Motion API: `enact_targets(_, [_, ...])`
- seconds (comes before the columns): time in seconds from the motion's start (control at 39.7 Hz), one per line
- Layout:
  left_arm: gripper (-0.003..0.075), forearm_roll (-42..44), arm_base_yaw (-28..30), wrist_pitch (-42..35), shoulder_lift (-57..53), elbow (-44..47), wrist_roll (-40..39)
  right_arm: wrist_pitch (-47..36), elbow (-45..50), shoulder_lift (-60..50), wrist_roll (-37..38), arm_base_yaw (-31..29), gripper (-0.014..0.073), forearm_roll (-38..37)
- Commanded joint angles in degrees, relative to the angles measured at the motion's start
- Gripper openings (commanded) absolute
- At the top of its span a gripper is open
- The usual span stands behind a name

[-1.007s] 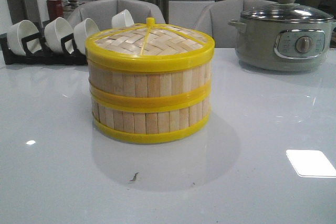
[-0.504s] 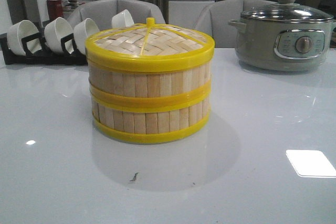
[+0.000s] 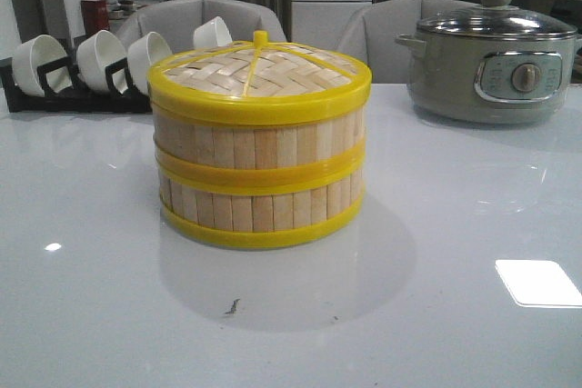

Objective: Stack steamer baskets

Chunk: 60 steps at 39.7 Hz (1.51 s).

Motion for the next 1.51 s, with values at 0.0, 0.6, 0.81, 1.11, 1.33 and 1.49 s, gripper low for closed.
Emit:
enact_targets(0.0, [0.0085,1.45,0.02,-4.28,-0.93,0.06,-0.15,-5.06,-1.72,0.36,-0.15,-0.32,0.0027,-0.27])
enact_targets(0.6, [0.0085,2.41,0.02,-3.90,-0.93,0.06,-0.15,-5.06,-1.72,0.36,-0.15,-0.32,0.0027,-0.27])
enact_targets(0.81, [0.0085,2.41,0.02,-3.90,-0.83,0.06,-0.15,-5.06,-1.72,0.36,-0.15,-0.32,0.0027,-0.27])
enact_targets(1.11, [0.0085,2.41,0.02,-3.90,-0.83,0.06,-0.15,-5.06,-1.72,0.36,-0.15,-0.32,0.0027,-0.27])
enact_targets(1.33, [0.0085,2.41,0.02,-3.90,-0.83,0.06,-0.15,-5.06,-1.72,0.36,-0.15,-0.32,0.0027,-0.27])
enact_targets(1.49, [0.0085,2.41,0.02,-3.90,-0.83,0.06,-0.15,-5.06,-1.72,0.36,-0.23,-0.32,0.0027,-0.61])
